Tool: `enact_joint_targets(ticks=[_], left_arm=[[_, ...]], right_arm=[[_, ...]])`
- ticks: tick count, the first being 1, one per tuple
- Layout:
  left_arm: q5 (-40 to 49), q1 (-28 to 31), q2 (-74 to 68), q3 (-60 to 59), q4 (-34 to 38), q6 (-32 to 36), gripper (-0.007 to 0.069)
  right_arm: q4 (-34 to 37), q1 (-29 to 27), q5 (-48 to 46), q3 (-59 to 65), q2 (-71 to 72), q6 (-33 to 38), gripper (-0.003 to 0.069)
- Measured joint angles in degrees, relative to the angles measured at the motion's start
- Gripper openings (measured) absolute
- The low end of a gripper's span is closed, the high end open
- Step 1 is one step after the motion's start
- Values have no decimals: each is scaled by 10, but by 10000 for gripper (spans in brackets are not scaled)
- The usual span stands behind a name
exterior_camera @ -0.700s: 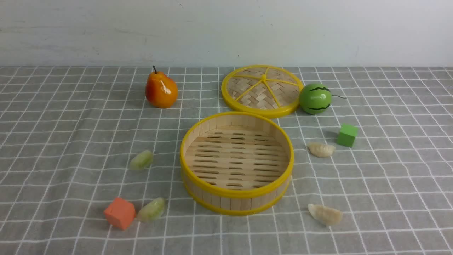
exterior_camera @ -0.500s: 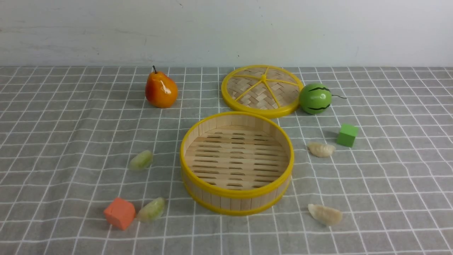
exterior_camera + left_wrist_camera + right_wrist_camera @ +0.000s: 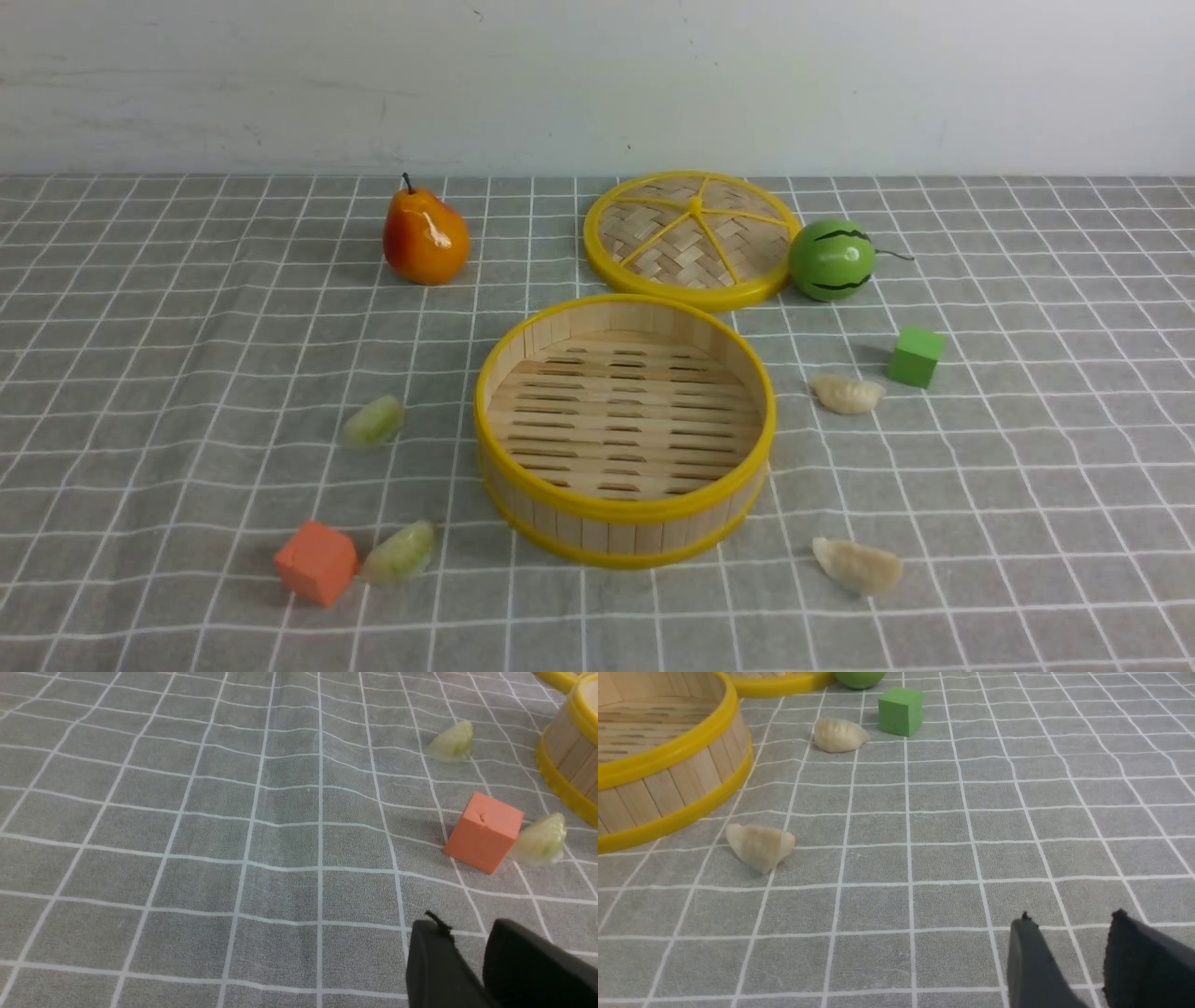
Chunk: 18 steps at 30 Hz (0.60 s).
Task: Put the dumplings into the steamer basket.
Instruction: Use the left arm to grab a dumpling
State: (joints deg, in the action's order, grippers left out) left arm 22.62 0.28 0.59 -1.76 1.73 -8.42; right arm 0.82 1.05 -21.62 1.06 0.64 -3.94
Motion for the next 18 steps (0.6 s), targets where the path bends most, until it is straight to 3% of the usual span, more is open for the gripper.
enact_joint_targets(ticks=[12, 18], left_arm=[[-40, 0, 0, 0, -5, 0, 169], [-123, 0, 0, 0, -5, 0, 176]], right_arm=[[0, 0, 0, 0, 0, 0, 240], [-2, 0, 33, 4, 0, 0, 240]])
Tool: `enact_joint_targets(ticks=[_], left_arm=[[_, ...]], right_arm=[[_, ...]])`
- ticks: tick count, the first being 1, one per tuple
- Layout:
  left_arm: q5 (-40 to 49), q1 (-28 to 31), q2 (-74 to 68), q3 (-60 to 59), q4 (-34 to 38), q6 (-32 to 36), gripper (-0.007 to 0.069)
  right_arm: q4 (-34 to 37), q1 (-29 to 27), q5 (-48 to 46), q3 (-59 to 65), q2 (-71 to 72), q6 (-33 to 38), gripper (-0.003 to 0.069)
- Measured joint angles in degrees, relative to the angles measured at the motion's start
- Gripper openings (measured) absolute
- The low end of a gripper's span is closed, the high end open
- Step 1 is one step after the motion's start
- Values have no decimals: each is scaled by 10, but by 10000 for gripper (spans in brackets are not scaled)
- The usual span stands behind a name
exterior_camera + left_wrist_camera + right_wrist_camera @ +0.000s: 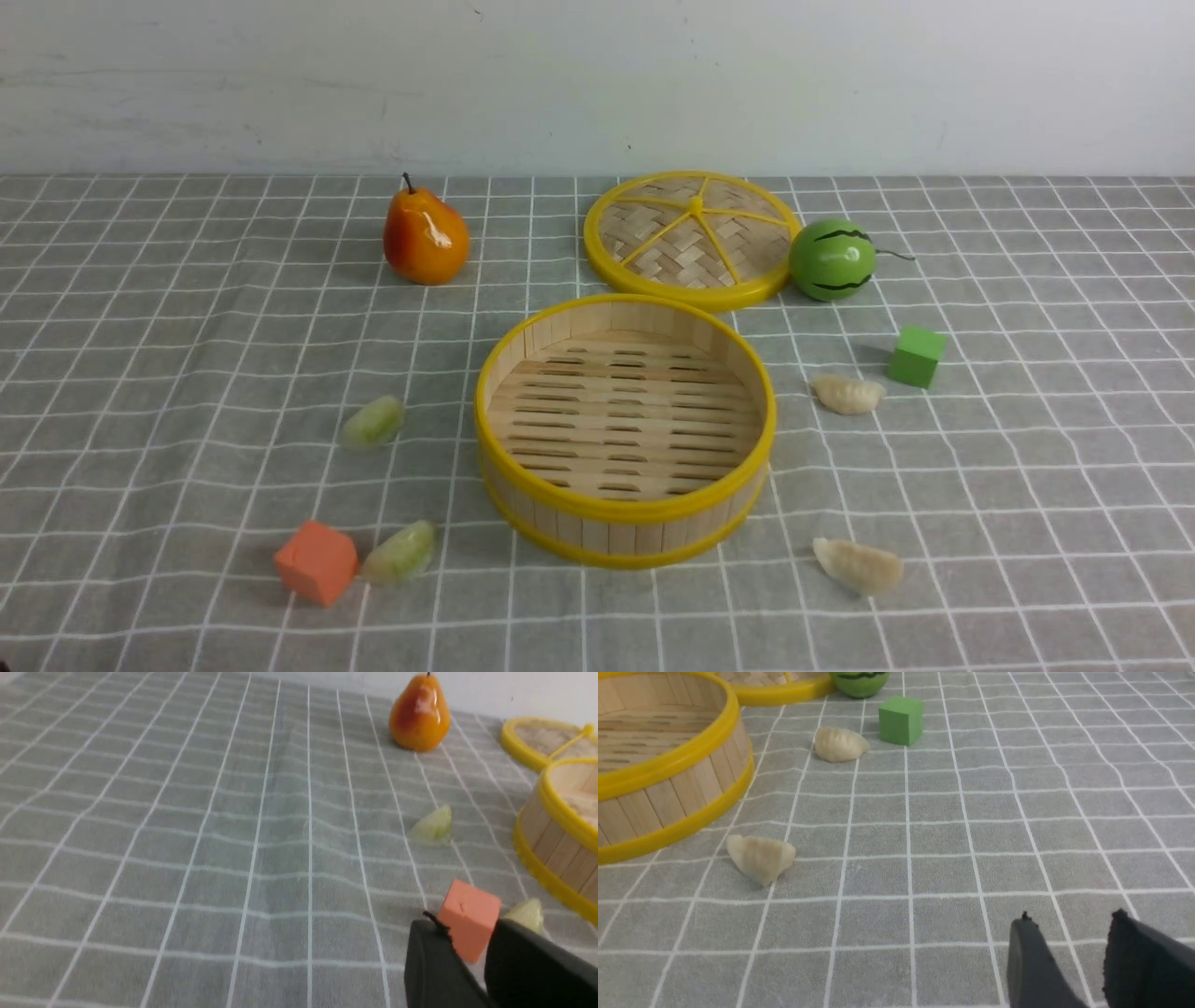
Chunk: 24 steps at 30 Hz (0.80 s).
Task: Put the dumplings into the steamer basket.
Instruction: Use the left arm to grab a dumpling
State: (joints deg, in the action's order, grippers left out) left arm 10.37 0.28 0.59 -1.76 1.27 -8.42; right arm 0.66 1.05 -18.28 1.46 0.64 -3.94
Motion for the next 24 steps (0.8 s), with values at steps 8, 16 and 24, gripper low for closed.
enact_joint_targets(ticks=[8, 16, 24], left_arm=[[-230, 0, 0, 0, -13, 1, 183], [-324, 0, 0, 0, -5, -27, 185], [-393, 0, -11, 57, 10, -229, 110]], right_arm=[[-24, 0, 263, 2, 0, -6, 240], [-29, 0, 465, 2, 0, -127, 240], [-55, 0, 442, -56, -14, -137, 132]])
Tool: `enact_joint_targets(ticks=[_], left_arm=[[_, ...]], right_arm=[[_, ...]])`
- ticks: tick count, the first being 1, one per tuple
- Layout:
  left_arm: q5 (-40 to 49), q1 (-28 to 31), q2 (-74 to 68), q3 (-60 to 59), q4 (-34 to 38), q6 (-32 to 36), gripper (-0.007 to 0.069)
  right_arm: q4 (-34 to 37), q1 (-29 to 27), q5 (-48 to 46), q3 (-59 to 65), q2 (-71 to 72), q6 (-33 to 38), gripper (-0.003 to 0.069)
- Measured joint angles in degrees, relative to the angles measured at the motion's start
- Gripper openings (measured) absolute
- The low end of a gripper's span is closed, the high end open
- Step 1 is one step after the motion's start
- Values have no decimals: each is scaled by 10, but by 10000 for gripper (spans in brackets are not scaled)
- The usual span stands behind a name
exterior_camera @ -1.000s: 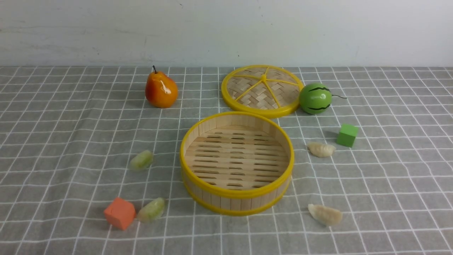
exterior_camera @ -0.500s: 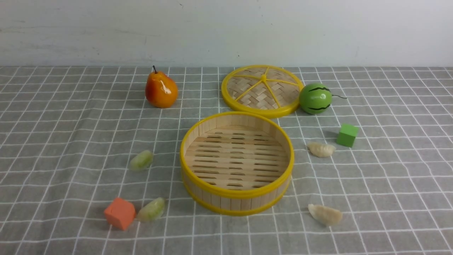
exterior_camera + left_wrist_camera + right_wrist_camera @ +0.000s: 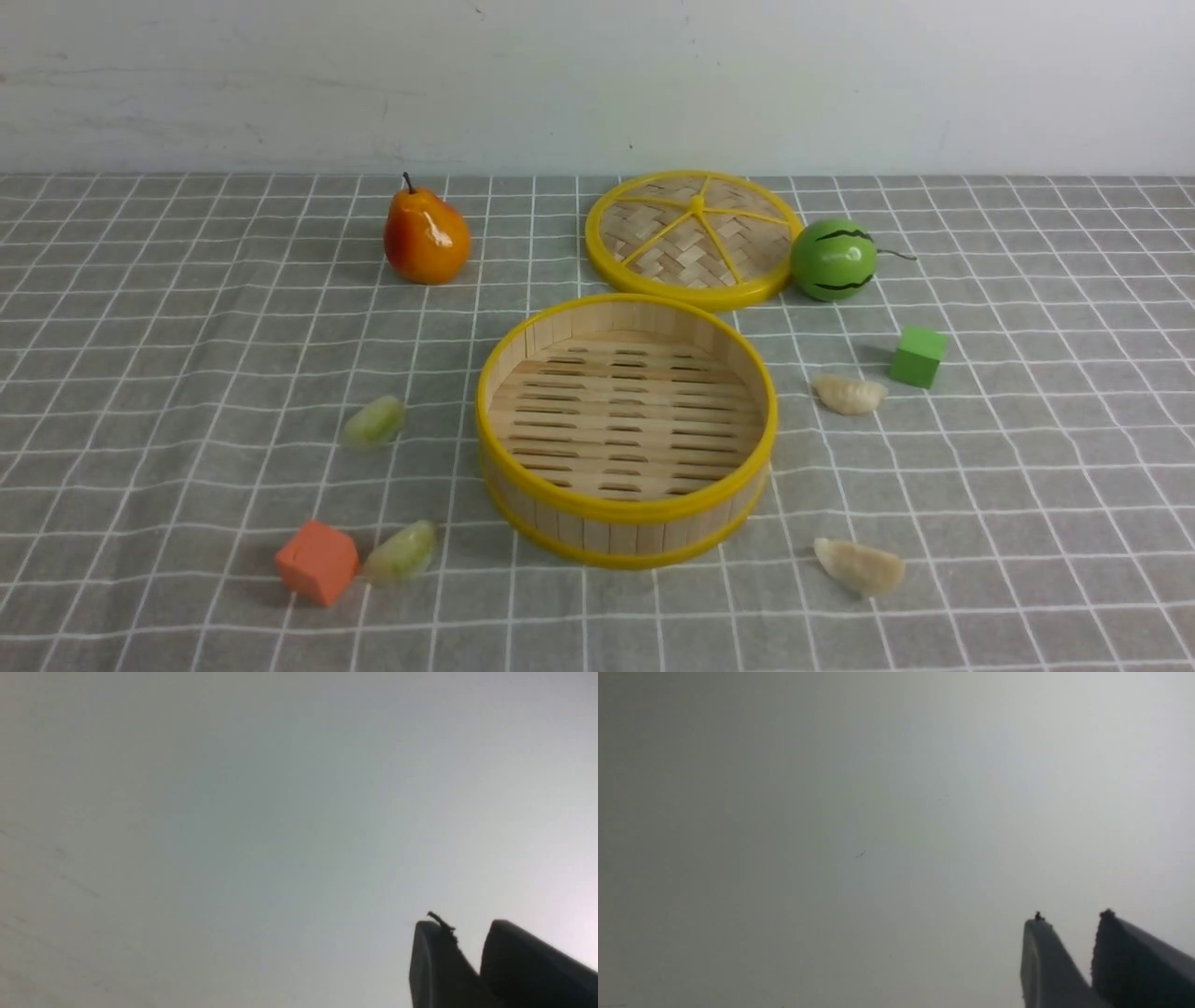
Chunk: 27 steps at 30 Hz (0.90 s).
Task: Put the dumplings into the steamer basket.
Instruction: Use the left arm to grab a dumpling
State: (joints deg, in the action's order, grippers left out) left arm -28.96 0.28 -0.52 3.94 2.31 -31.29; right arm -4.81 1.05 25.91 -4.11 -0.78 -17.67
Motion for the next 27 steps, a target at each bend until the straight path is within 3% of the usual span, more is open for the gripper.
enact_joint_targets(ticks=[3, 4, 8, 14, 17, 21, 27], left_arm=[[22, 0, -51, 96, -29, 28, 25], [33, 0, -76, 126, -37, 38, -6], [103, 0, -163, 232, -52, 55, -15], [315, 0, -367, 373, -50, 45, -15], [490, 0, -462, 434, -32, 58, -15], [647, 0, -559, 478, 42, 154, -15], [715, 0, -670, 509, 260, 342, -15]], right_arm=[[-13, 0, -23, -57, -36, 1, 7], [-15, 0, -34, -73, -49, 1, -5], [-16, 0, -114, -141, -106, 2, -10], [-39, 0, -396, -245, -236, 2, -5], [-46, 0, -535, -269, -296, 5, -4], [-4, 2, -618, -273, -343, 49, -4], [124, 33, -625, -275, -401, 194, -4]])
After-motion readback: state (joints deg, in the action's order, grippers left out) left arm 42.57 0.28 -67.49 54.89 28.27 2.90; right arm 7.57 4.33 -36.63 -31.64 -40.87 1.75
